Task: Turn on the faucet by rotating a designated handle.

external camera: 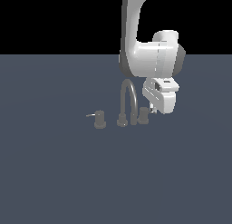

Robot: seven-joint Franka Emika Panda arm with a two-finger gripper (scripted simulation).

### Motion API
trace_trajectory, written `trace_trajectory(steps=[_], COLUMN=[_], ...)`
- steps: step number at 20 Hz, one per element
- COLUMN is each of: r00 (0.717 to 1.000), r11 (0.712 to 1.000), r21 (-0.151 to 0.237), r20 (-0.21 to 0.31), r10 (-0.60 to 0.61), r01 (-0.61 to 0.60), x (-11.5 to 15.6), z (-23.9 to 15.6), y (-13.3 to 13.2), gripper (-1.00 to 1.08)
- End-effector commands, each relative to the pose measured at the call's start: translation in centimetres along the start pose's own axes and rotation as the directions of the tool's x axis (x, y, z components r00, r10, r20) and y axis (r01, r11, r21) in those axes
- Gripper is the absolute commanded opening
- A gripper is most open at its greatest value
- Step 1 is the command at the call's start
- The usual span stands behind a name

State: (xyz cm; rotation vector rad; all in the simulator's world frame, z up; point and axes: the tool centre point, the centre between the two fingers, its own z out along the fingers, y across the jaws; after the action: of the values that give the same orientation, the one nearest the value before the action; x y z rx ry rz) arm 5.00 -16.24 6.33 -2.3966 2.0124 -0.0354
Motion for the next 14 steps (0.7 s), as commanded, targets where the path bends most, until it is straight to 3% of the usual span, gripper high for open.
trace_trajectory(steps=[1, 4, 6, 14], r00=[1.000, 1.000, 1.000, 1.000], r11=[1.000, 1.000, 1.000, 1.000], r21=[-0.021, -0.023, -0.008, -0.017], r20=[0.009, 0.009, 0.001, 0.006], r10=[0.006, 0.008, 0.007, 0.008], r01=[-0.006, -0.008, -0.006, -0.007], x=[-0.2, -0.3, 0.1, -2.3], z=[0.0, -0.1, 0.0, -0.1], y=[1.8, 2.8, 1.8, 3.6], gripper=[-1.00, -1.00, -1.00, -1.00])
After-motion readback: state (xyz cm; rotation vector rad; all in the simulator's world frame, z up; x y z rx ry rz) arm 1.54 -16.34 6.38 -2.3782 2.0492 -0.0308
